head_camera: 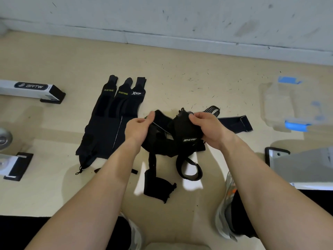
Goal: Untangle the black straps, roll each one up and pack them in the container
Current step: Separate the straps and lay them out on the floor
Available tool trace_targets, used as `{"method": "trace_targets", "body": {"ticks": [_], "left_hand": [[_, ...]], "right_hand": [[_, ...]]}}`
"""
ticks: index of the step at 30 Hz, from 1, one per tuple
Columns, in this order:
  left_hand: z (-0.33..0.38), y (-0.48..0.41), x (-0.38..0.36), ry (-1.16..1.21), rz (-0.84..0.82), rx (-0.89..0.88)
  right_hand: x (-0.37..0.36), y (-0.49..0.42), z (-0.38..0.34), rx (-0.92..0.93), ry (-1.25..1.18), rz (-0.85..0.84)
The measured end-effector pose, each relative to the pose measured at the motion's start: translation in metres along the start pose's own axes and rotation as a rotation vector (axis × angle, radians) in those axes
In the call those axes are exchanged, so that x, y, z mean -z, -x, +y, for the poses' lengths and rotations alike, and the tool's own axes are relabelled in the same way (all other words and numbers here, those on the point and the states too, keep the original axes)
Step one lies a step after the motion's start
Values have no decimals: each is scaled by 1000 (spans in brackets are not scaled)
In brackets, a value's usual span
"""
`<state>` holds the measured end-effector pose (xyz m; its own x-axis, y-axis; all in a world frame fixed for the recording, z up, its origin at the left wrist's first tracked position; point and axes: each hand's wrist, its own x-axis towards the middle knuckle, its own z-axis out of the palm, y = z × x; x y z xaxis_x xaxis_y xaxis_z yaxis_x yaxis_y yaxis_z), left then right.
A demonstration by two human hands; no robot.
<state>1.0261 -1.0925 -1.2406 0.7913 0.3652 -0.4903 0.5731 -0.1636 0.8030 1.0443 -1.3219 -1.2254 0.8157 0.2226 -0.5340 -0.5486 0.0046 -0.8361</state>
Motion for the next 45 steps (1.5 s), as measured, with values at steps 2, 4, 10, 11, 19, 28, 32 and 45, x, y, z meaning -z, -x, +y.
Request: {"method": "trace_targets", "body": {"ticks": [2, 4, 10, 11, 19, 28, 32, 45], "left_hand": [[12, 10, -5, -82, -56, -86], [26, 18, -9, -108, -147, -126], [93, 42, 3, 28, -256, -143], [106, 47, 8, 56, -275, -148], [191, 85, 48, 158, -364, -278], [195, 99, 62, 250, -213, -502], [201, 104, 63, 342, -228, -510], [199, 101, 52, 372, -374, -366]], "right_hand": [[-6, 2, -13, 21, -4, 18], [-11, 7, -30, 52, 25, 46], [-13, 36, -102, 177, 30, 120], [-13, 43, -116, 196, 22, 112], [-13, 98, -202, 329, 83, 138], [-17, 121, -204, 354, 112, 29], [-30, 120, -215, 441, 173, -64], [-53, 109, -205, 497, 132, -40]]}}
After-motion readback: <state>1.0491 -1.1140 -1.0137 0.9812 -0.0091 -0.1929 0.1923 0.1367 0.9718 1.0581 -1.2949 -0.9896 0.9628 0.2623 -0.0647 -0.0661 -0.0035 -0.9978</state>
